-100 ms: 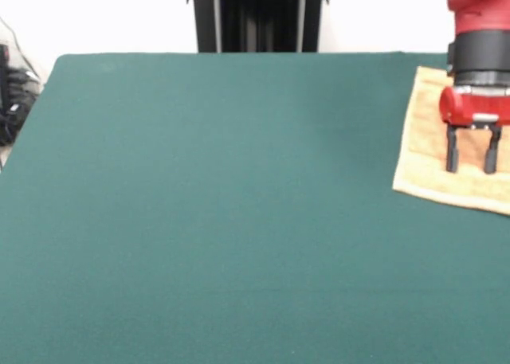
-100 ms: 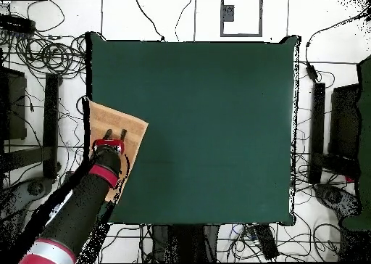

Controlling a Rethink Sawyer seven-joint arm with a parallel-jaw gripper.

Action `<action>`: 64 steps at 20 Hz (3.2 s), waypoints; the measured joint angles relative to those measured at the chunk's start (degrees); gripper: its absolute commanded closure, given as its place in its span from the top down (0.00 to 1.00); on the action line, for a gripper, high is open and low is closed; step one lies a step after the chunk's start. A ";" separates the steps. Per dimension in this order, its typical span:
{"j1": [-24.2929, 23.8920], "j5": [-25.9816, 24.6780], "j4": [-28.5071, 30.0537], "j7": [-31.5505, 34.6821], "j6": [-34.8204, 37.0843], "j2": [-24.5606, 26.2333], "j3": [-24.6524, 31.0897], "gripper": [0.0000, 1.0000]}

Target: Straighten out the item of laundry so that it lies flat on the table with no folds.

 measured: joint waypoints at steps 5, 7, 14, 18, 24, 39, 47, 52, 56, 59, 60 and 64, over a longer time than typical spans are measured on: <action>-4.17 -1.87 0.01 -0.01 -1.08 -1.54 3.06 1.00; -6.86 -3.88 0.00 -0.01 -1.07 -2.73 5.17 1.00; -17.37 -13.70 0.66 -0.01 0.45 -7.21 13.22 1.00; -20.83 -17.75 1.47 -0.01 1.99 -9.04 16.56 1.00; -25.55 -24.67 2.89 -0.01 3.62 -11.59 21.97 1.00; -32.51 -31.66 4.80 -0.01 8.77 -14.70 31.15 1.00; -32.74 -35.93 4.98 -0.01 9.36 -15.30 32.08 1.00; -32.29 -38.42 4.97 -0.02 11.37 -15.72 32.49 1.00; -31.41 -40.62 4.96 -0.02 12.14 -15.85 32.33 1.00; -29.96 -41.85 4.69 -0.02 12.13 -15.67 31.14 1.00; -29.20 -41.93 4.44 -0.02 12.04 -15.50 30.43 1.00; -25.86 -42.09 3.38 -0.01 11.12 -14.54 27.06 1.00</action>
